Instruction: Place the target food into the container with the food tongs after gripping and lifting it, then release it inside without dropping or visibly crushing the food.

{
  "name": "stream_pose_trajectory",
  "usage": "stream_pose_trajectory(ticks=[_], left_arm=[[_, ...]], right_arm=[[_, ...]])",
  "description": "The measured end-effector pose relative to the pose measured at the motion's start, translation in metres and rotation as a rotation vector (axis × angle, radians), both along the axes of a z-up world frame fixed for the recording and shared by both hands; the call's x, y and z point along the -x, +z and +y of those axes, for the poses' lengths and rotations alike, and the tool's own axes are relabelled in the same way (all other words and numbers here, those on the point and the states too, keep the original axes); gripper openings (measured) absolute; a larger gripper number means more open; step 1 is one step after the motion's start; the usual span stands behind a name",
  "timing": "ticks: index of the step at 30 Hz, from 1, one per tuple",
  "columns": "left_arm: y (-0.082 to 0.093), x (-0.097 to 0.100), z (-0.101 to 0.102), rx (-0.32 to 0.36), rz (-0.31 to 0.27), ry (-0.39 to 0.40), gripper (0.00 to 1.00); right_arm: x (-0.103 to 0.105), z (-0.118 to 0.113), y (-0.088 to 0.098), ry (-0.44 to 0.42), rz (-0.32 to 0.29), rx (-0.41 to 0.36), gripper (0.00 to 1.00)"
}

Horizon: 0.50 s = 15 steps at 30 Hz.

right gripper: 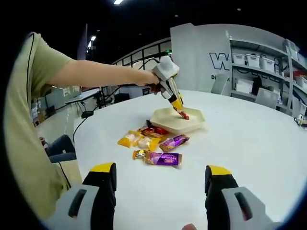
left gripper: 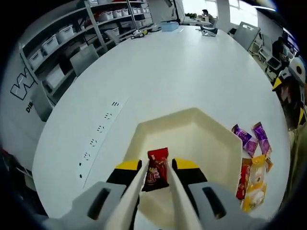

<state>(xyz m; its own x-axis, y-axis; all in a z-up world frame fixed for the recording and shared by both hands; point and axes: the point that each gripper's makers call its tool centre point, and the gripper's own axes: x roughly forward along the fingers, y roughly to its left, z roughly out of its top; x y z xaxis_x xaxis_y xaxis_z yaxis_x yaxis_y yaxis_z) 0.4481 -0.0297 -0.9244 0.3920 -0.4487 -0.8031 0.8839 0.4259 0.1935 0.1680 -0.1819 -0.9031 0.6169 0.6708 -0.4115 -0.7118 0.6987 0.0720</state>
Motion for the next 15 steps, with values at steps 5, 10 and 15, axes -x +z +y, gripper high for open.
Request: stream_pose_trajectory(ticks=[5,10,15], left_arm=[[-0.0002,-0.0026,0.0015,-0.012,-0.013,-0.009,0.23],[-0.0020,-0.0021,0.0040,-0.019,-0.012,-0.007,0.23],[-0.0007,0.0009,0.0086,-0.022,-0.011,0.001,0.23]], right_arm=[[-0.0009,0.0028,-0.0025,0.004,0.004,0.003,0.74],[-0.0014,0.0028,-0.0014,0.004,0.001,0.005,0.74],[-0.0019,0.0043,-0.0004,0.007,-0.002,0.006,0.74]])
